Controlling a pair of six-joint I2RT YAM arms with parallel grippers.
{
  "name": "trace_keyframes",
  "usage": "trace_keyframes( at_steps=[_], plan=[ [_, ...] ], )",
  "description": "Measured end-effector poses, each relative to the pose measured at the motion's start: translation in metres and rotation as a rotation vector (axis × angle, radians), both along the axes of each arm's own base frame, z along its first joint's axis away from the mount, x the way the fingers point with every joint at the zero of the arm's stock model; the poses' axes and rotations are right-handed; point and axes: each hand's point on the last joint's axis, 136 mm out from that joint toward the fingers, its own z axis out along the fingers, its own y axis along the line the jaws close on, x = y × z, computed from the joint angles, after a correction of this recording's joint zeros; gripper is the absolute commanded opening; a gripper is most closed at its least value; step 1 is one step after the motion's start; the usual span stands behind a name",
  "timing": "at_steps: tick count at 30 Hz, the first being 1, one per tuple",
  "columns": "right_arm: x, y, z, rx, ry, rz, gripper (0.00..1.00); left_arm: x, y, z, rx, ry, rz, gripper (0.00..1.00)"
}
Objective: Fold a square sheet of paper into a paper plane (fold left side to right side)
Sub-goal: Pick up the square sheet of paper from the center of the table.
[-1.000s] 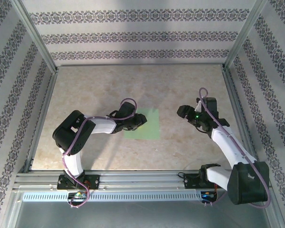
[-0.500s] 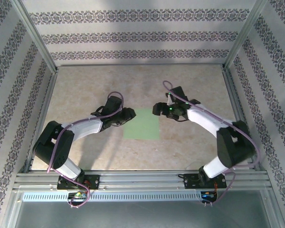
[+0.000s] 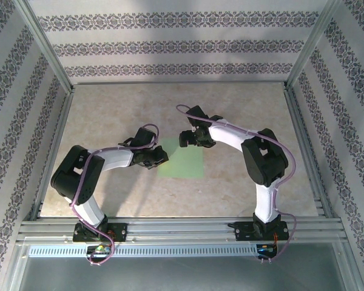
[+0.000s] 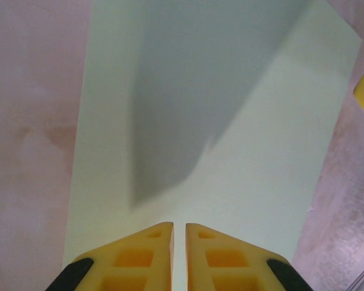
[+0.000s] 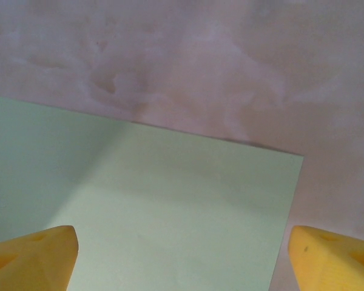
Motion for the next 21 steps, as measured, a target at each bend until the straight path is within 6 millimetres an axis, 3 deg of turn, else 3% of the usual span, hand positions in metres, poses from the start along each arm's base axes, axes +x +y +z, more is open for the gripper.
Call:
trace_keyframes(
  at_steps=[8,21],
  plan=[
    [0.004,-0.003,-0.022,-0.079,0.031,0.009,0.93,-0.004,-0.001,-0.006,0.013,0.018,-0.036,0.05],
    [-0.004,0.011,-0.021,-0.084,0.032,0.04,0.88,-0.005,-0.003,-0.011,0.009,0.032,-0.052,0.04]
  ],
)
